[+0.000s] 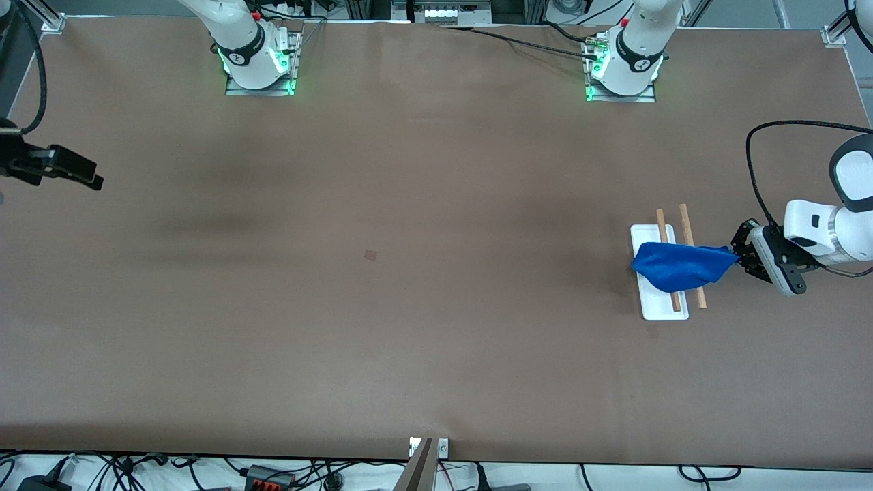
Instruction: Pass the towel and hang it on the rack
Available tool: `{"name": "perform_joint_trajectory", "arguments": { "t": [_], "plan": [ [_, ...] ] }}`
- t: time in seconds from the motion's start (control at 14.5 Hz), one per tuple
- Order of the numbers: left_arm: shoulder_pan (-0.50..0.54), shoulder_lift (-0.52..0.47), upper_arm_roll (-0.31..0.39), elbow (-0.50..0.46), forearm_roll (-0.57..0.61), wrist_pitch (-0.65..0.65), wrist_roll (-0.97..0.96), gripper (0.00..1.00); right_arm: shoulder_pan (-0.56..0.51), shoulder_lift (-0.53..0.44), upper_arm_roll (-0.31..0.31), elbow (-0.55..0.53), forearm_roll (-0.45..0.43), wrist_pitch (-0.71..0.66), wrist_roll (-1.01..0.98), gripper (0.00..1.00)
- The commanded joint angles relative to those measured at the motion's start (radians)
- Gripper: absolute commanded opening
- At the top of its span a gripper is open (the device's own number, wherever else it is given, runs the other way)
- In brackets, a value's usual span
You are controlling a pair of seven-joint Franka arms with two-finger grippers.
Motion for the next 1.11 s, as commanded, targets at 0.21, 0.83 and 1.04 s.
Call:
{"name": "perform_joint_trajectory", "arguments": {
  "t": [0.21,0.83,1.04],
  "plan": [
    [0.017,-0.002,-0.009,-0.008,0.010,0.012,0.036,0.04,-0.006,-0.095,0.002,-0.184,-0.016,0.100,-0.034,1.00],
    [0.039,0.013,-0.012,0.005,0.004,0.001,0.041,0.97,-0.015,-0.061,0.003,-0.082,-0.002,0.103,-0.034,1.00],
    [0.040,0.012,-0.013,0.012,0.004,-0.012,0.047,1.00,-0.078,-0.064,0.025,-0.078,0.004,0.096,-0.035,1.00]
  ]
}}
